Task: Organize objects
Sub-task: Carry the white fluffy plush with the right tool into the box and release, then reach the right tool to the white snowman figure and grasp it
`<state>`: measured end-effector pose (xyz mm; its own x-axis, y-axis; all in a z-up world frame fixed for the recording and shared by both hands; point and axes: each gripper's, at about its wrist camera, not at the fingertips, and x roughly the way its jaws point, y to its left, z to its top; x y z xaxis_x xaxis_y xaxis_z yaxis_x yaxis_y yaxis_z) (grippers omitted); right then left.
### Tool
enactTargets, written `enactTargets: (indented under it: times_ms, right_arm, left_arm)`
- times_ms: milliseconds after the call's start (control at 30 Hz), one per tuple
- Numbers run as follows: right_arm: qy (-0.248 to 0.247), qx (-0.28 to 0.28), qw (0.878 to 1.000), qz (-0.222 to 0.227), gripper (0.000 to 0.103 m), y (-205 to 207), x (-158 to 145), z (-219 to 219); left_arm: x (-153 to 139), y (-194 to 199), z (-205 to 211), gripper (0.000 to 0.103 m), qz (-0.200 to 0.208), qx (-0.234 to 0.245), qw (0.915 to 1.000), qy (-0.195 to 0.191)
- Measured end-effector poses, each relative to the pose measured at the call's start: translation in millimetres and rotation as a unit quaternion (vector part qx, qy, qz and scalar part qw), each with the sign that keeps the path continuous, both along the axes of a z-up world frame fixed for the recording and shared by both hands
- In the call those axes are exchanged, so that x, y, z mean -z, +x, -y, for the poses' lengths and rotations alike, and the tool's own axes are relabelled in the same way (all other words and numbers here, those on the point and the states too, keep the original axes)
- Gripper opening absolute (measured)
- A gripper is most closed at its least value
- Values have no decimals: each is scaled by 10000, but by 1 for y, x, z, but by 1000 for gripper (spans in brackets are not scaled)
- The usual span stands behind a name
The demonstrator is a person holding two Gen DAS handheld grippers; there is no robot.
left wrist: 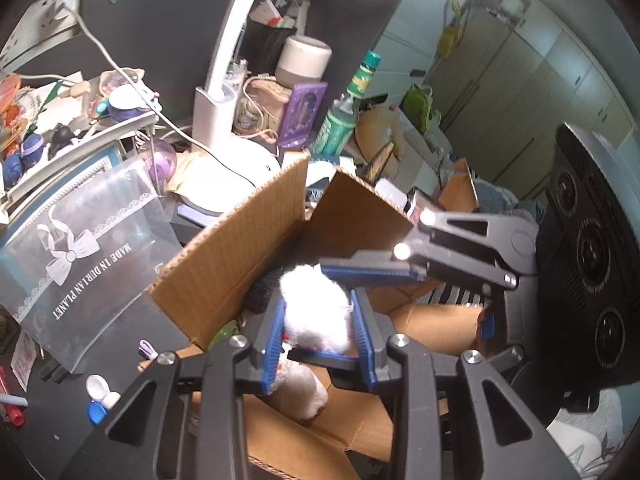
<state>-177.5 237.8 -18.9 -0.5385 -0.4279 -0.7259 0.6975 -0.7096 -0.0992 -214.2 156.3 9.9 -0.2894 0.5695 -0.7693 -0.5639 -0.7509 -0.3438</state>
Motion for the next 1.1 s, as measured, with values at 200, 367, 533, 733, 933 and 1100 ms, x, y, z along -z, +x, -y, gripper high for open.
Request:
enactTargets:
  times_ms: [200,367,533,733,933,1100]
  right_arm:
    - [59,36,9998,192,75,3,7,-7]
    - [-104,7,9997,216,90,8,2,-10]
    - [-515,-165,9985,104,96,18,-7,-7]
    - [-488,-603,9965,-321,96,51,-25,34]
    - [-976,-1344,9861,0,95,83,-24,91]
    - [-835,-1643,9825,262,71,99,13,138]
  left_arm:
    - [-5,7,1,73,-214,-66,9996,-151]
    - [-24,20,22,78,-492,-166,9986,59]
    - [-42,42,59,79,-841,-467,9953,67]
    - [-50,79,125,84,-1156,-1090,9873,65]
    - [-38,120,196,91,-1395,-1798,9737,111]
    - [-7,142,234,93,-1365,-2270,9643,78]
